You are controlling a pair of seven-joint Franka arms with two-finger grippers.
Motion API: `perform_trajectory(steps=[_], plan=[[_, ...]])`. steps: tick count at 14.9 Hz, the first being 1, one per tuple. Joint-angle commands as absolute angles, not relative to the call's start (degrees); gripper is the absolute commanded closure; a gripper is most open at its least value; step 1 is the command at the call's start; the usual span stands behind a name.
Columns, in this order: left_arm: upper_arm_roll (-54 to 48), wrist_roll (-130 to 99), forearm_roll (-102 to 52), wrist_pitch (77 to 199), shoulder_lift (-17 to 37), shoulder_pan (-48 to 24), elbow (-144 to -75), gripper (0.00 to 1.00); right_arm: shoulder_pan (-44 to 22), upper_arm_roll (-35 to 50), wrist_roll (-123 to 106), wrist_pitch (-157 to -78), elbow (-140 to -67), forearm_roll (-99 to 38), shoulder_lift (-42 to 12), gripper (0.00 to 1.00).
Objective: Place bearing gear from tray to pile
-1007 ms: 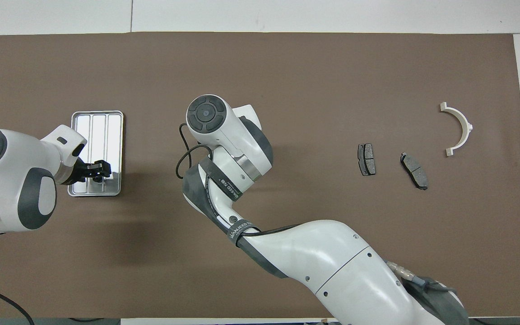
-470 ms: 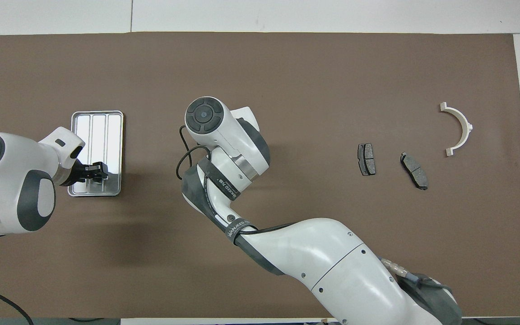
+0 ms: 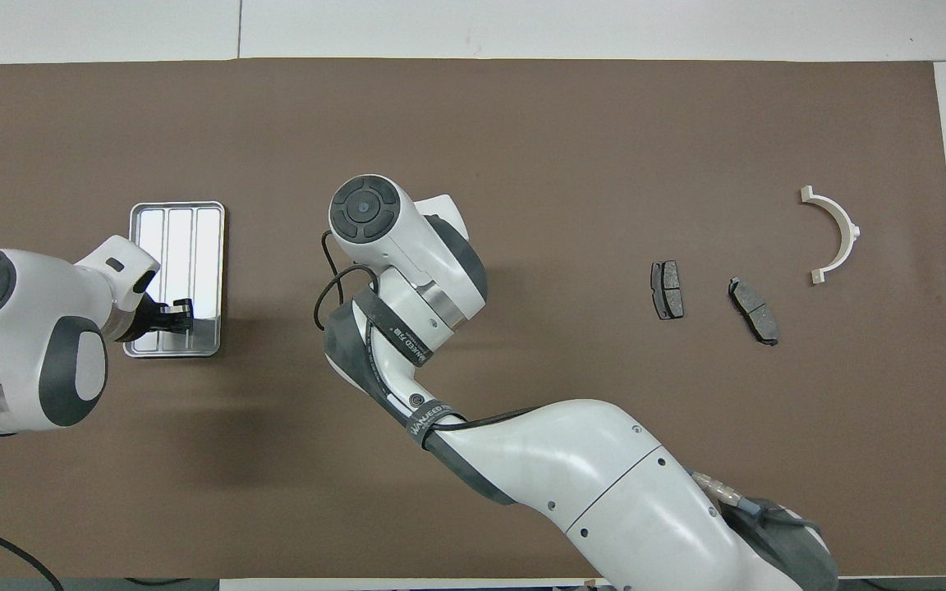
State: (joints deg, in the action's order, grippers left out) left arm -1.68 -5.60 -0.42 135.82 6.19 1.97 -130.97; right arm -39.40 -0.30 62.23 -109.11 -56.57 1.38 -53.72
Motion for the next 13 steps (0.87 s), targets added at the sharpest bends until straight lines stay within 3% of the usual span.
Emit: perform_trajectory(steps=[1, 2, 5, 7, 11, 13], plan=[[-1.1, -5.0, -1.5, 126.2, 5.8, 1.6, -124.4, 0.95, -39.2, -0.1, 63.3, -109.5, -55.7, 2.2, -54.7, 0.82], [-0.8, -5.0, -1.5, 121.4, 5.8, 1.4, -121.0, 0.95, -39.2, -0.1, 63.3, -109.6, -55.7, 2.2, -54.7, 0.99], [0.5, -4.9, -1.5, 108.1, 5.9, 1.1, -110.5, 0.95, -38.5, -0.3, 62.9, -108.2, -55.7, 2.2, -53.8, 1.0], [0.6, -5.0, -1.5, 102.5, 6.0, 1.1, -106.4, 0.95, -36.6, -0.3, 59.0, -101.6, -55.6, 2.2, -50.6, 1.0], [0.1, -9.6, -1.6, 102.2, 6.0, 0.0, -104.9, 0.95, -25.8, 0.3, 36.2, -89.7, -55.8, 1.3, -40.4, 1.0], [0.8, -16.4, -2.7, 105.5, 6.2, -5.3, -104.9, 0.95, -20.4, 0.3, 23.5, -86.4, -55.8, 1.4, -38.2, 1.0]])
